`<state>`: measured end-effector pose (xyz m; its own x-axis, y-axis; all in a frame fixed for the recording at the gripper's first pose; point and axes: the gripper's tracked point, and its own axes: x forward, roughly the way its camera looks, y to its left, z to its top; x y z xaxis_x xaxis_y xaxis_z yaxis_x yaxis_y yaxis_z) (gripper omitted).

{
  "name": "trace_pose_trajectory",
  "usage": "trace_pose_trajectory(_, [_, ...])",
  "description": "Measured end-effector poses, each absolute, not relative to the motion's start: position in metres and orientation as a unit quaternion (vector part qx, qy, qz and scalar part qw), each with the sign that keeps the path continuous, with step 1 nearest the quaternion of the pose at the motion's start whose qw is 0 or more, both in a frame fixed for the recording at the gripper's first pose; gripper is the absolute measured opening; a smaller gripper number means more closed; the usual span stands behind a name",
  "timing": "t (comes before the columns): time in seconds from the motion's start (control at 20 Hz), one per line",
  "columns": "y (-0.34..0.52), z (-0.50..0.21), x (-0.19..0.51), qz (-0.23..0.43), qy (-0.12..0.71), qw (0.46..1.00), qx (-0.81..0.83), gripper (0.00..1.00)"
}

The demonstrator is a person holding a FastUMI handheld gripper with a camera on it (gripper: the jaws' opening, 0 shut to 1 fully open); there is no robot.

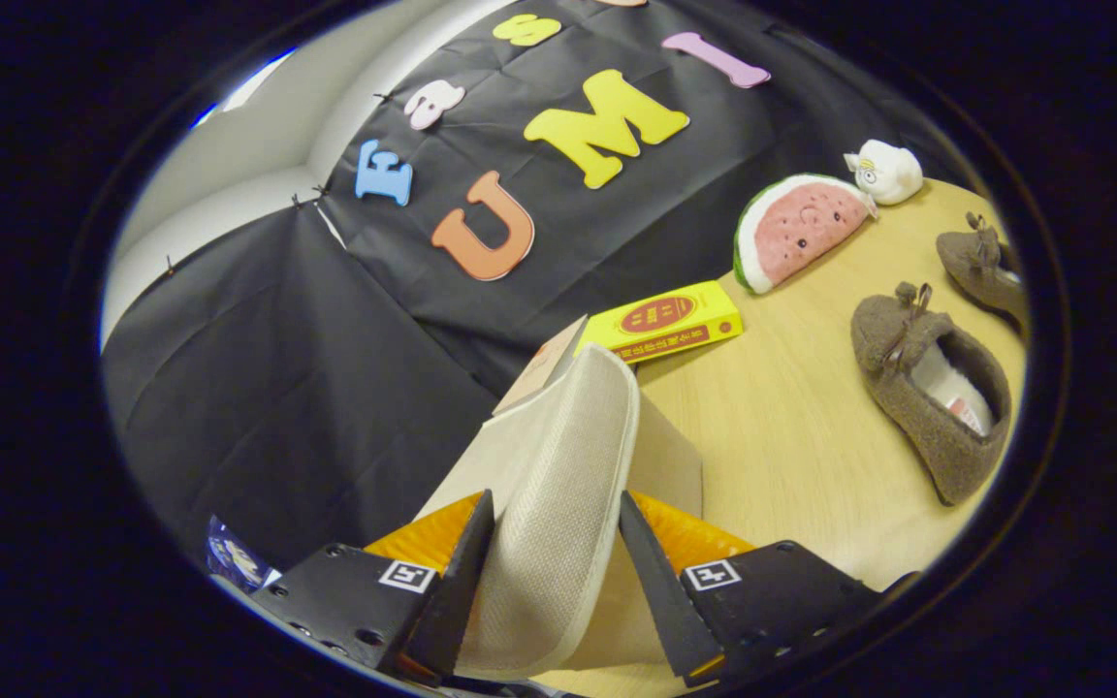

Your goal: Open the storage box then place both shoes into the box .Put the left shoe in first, then the right shoe, with the right side of both shoes facing outward in a uniform manner.

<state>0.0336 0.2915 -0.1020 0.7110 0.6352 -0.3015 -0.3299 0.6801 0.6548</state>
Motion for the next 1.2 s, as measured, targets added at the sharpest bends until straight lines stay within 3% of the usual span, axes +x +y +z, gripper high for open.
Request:
trace_pose_trajectory(0.1, [0.29, -0.098, 0.032, 0.279, 0.26, 0.883, 0.274, 0.71])
trace_pose_trajectory(0.6, [0.312, -0.026, 0.027, 0.306, 0.204, 0.907, 0.206, 0.71])
trace_pose_trajectory(1.1, [0.406, 0.072, 0.021, 0.338, 0.123, 0.928, 0.1, 0.71])
trace_pose_trajectory(1.2, [0.439, 0.101, 0.01, 0.369, 0.088, 0.922, 0.082, 0.71])
